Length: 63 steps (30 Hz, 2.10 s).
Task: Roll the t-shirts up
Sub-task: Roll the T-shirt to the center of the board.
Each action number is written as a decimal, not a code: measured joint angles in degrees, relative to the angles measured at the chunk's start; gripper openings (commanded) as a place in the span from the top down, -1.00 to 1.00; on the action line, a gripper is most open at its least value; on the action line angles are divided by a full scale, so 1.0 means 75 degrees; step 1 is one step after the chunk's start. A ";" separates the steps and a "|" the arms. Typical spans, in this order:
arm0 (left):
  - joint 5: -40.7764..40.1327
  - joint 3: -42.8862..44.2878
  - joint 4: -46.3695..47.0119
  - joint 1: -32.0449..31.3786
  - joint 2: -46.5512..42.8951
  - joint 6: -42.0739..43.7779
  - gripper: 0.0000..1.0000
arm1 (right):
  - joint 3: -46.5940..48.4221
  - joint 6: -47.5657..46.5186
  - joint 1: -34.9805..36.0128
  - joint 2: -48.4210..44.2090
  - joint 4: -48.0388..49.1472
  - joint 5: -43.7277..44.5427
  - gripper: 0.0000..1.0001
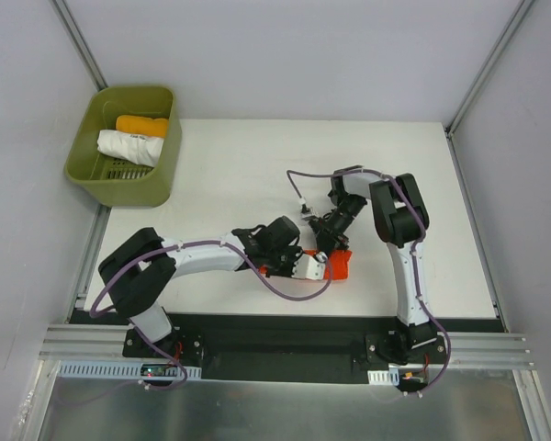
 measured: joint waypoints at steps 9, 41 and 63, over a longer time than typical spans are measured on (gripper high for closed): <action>0.2238 0.1419 -0.2063 0.0810 0.0618 -0.0096 0.79 | 0.0478 -0.0058 -0.2783 -0.2903 0.0944 -0.0571 -0.92; 0.5115 0.3497 -0.4019 0.1536 0.2611 -0.1142 0.41 | -0.7087 -0.1547 0.0411 -1.1208 0.4695 0.0676 -0.92; 0.5249 0.3509 -0.3882 0.1737 0.2640 -0.1478 0.37 | -0.8670 -0.0708 0.2212 -1.0418 0.8437 0.2576 -0.92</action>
